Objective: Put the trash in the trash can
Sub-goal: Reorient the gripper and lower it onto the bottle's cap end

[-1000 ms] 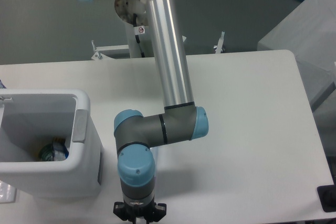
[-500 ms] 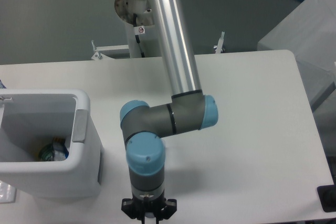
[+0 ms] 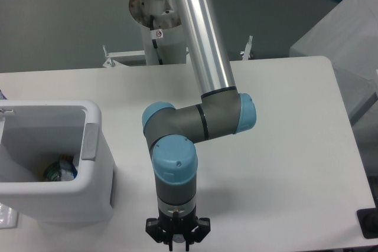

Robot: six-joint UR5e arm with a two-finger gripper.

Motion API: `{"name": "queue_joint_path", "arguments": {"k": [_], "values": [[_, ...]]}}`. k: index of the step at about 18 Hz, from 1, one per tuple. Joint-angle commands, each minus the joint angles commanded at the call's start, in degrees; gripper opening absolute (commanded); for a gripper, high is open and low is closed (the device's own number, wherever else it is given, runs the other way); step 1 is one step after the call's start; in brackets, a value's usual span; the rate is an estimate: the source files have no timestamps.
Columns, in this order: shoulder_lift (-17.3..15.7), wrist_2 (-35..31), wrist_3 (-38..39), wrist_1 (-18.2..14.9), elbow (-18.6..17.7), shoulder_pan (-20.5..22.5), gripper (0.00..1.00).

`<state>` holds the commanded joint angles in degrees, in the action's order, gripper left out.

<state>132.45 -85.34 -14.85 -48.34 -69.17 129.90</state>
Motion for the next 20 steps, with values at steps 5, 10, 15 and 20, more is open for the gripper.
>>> {"name": "queue_joint_path", "arguments": {"k": [5, 10, 15, 20], "values": [[-0.26, -0.09, 0.0, 0.09, -0.79, 0.09, 0.22], [-0.88, 0.0, 0.0, 0.09, -1.32, 0.17, 0.22], [-5.27, 0.61, 0.09, 0.18, -1.32, 0.97, 0.22], [-10.45, 5.71, 0.88, 0.26, -0.35, 3.34, 0.22]]}}
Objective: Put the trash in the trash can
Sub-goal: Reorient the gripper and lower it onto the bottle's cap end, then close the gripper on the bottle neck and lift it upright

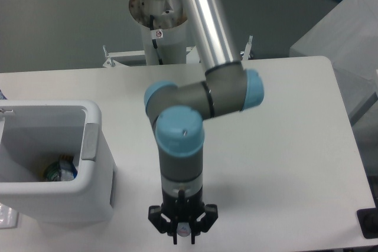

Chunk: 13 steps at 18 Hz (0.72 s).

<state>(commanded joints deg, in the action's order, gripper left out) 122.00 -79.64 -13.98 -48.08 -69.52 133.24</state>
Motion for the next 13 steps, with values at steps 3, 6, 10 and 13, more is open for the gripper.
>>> {"name": "queue_joint_path", "arguments": {"k": [3, 6, 10, 13], "values": [[-2.21, 2.9, 0.26, -0.09, -0.35, 0.0, 0.22], [-2.38, 3.26, 0.09, -0.09, -0.97, 0.0, 0.21], [-3.52, 5.1, 0.27, -0.09, -0.97, 0.0, 0.21], [-5.45, 6.16, 1.93, -0.09, -0.7, 0.35, 0.21]]}}
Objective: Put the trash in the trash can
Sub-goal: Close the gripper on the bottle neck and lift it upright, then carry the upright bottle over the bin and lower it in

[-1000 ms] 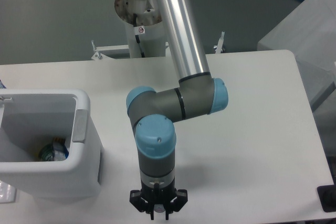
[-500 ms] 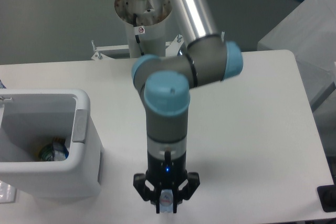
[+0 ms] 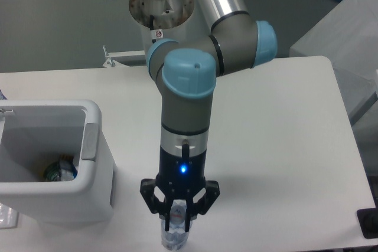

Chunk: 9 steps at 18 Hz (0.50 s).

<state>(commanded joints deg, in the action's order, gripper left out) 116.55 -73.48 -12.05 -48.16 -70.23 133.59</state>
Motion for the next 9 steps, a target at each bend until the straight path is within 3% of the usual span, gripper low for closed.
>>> {"name": "queue_joint_path", "arguments": {"k": [9], "values": [[-6.86, 2.81, 6.24, 0.09, 2.55, 0.97, 0.21]]}}
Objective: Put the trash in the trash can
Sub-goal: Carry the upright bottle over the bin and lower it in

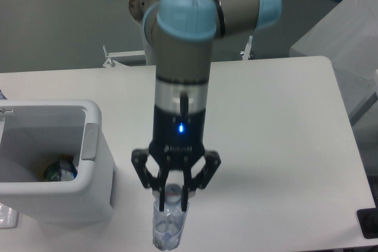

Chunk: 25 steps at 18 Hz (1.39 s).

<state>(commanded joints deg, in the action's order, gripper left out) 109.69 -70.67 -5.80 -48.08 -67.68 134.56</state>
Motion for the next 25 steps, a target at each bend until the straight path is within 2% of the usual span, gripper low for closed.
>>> {"name": "queue_joint_path", "arguments": {"k": [4, 8, 17, 21, 25], "values": [[-3.86, 1.06, 1.84, 0.0, 0.62, -0.26, 0.22], [-7.91, 5.45, 2.11, -0.09, -0.08, -0.35, 0.22], [-17.22, 9.32, 1.94, -0.18, -6.32, -1.58, 0.22], [-19.16, 9.94, 1.59, -0.18, -11.41, -4.38, 0.22], [-19.08, 9.94, 1.94, -0.18, -14.06, -7.2, 0.22]]}}
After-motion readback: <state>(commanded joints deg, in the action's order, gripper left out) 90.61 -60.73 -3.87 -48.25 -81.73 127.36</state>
